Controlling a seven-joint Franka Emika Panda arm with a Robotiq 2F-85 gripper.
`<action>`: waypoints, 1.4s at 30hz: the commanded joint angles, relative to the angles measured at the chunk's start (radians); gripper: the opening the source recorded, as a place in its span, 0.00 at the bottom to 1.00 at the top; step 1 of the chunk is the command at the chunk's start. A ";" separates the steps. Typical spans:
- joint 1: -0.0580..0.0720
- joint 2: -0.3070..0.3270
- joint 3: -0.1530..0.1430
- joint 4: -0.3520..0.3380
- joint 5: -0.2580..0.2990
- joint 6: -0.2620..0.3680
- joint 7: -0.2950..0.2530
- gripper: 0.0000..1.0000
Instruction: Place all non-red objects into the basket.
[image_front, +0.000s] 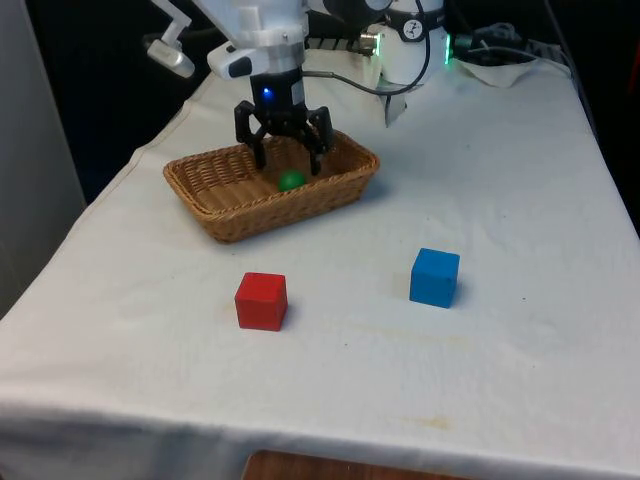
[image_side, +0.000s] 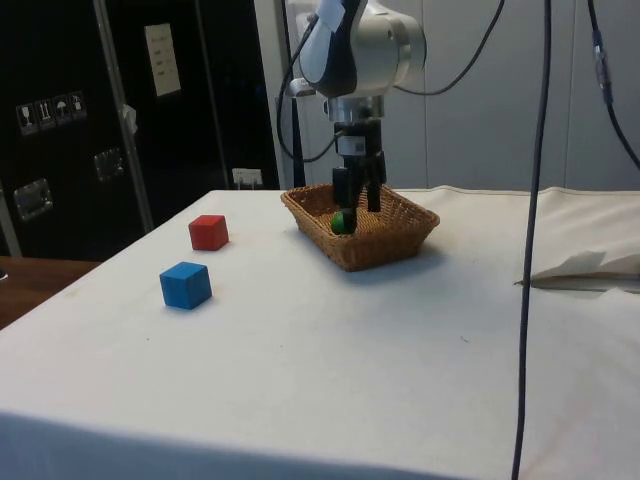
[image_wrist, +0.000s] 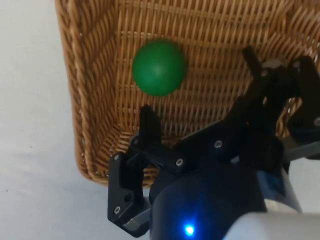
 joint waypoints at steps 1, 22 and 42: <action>0.000 -0.004 -0.002 0.003 0.000 -0.002 0.001 1.00; 0.025 -0.178 -0.039 0.012 -0.144 -0.110 0.119 1.00; 0.052 -0.297 0.067 0.035 -0.278 -0.169 0.331 1.00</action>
